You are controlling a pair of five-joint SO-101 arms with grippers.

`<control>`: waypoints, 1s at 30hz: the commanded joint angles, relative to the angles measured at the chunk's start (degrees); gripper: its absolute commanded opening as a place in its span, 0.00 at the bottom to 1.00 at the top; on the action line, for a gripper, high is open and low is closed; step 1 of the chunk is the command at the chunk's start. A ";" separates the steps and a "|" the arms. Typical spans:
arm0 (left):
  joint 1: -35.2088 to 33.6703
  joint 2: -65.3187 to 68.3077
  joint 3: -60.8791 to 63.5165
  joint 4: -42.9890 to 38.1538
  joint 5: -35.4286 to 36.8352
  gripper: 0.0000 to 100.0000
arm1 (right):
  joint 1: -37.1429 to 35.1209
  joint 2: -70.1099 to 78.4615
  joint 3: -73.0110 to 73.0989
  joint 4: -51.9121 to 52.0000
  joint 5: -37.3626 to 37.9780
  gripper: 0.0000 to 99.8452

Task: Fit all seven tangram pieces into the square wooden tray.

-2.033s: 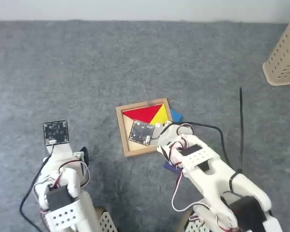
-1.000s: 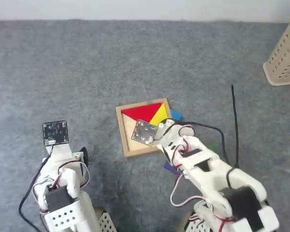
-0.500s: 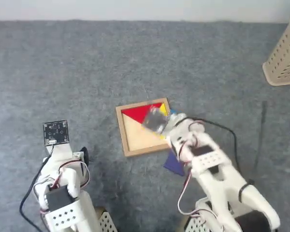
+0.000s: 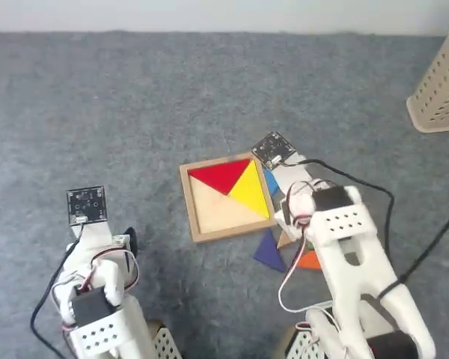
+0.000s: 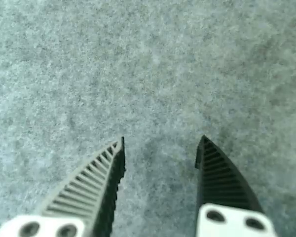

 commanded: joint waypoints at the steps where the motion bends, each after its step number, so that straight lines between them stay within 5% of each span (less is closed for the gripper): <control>1: 0.09 -0.62 -0.31 0.18 0.53 0.23 | 0.66 -2.95 -7.91 11.38 -0.62 0.01; 14: 0.09 -0.62 -0.31 0.18 0.53 0.23 | -0.04 -1.36 -8.26 29.93 32.00 0.07; 18: 0.09 -0.62 -0.31 0.18 0.53 0.23 | 0.04 -1.45 -4.22 27.74 34.29 0.19; 30: 0.09 -0.62 -0.31 0.18 0.53 0.23 | 0.22 -1.45 9.93 14.20 37.54 0.18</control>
